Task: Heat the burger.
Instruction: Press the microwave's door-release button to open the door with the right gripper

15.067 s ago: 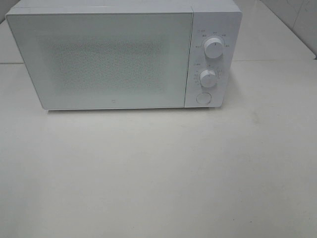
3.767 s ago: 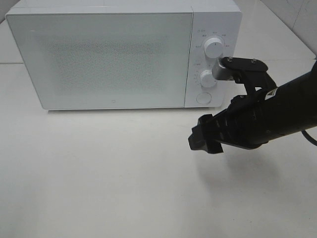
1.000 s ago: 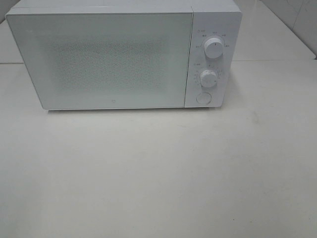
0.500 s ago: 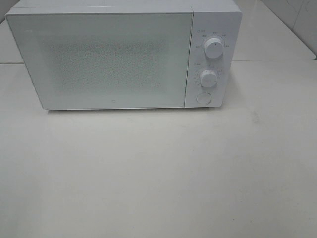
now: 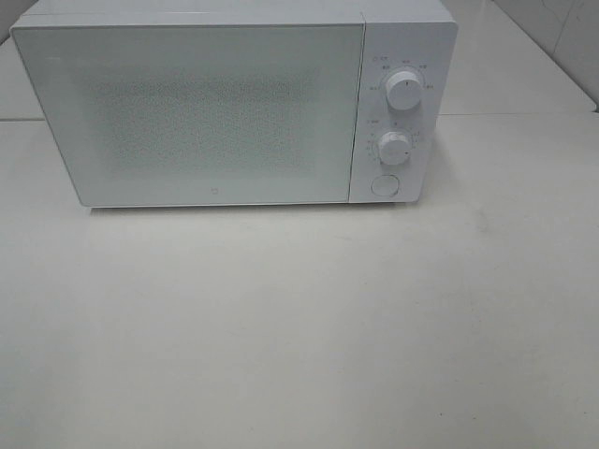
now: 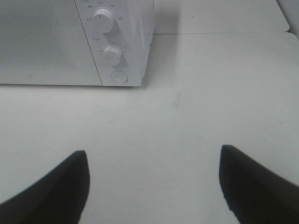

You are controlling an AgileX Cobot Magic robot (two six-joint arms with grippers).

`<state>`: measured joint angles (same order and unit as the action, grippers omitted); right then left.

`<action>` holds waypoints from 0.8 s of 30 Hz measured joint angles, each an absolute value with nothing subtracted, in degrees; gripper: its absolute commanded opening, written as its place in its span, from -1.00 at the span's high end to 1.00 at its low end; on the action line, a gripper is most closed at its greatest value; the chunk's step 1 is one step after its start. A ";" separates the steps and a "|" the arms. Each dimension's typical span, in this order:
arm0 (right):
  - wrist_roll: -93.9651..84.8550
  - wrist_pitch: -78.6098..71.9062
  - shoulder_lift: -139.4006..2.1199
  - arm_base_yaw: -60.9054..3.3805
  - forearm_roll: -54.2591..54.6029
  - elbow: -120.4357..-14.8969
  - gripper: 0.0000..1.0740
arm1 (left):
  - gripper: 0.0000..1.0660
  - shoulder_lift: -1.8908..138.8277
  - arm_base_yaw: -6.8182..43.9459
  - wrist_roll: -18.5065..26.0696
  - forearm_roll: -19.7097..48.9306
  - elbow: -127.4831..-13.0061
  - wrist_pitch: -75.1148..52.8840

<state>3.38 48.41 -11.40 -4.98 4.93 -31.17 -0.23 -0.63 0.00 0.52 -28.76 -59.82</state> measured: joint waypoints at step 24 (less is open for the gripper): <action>3.44 15.41 -39.42 -4.98 4.93 -31.23 -0.40 | -0.88 -0.23 -0.63 0.00 0.52 -28.76 -59.82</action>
